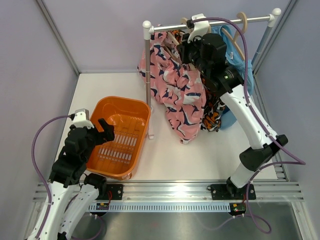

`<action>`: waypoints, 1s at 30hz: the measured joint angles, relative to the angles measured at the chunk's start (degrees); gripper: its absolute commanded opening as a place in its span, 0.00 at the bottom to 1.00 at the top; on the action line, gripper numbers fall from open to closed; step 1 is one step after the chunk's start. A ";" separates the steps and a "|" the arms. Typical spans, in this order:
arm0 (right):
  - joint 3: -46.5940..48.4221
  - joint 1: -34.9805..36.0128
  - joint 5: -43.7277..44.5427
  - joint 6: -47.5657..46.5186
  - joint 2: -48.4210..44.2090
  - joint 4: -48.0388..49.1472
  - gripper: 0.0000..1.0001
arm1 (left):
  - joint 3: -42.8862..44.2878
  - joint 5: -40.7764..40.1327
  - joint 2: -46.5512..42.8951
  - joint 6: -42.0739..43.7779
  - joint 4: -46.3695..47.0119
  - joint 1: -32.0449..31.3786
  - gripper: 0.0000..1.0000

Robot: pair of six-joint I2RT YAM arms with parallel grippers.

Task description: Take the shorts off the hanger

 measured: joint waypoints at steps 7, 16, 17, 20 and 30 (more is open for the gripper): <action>-8.63 0.00 0.68 1.05 -7.19 -2.67 0.00 | -1.07 4.68 -2.27 1.49 0.85 0.00 0.99; -24.44 0.02 0.39 5.11 -21.03 -6.16 0.00 | -1.07 17.18 -2.34 1.88 7.04 -0.04 0.99; -26.53 0.02 0.37 5.88 -23.19 -6.56 0.00 | -0.76 18.53 -1.46 1.29 7.82 -0.09 0.99; -32.17 0.11 0.31 8.28 -29.31 -6.80 0.00 | 1.49 21.38 2.84 -0.22 10.12 -0.68 0.99; -40.26 4.13 0.46 14.19 -37.00 -9.88 0.00 | 17.94 12.41 21.59 -1.29 14.58 -20.70 0.99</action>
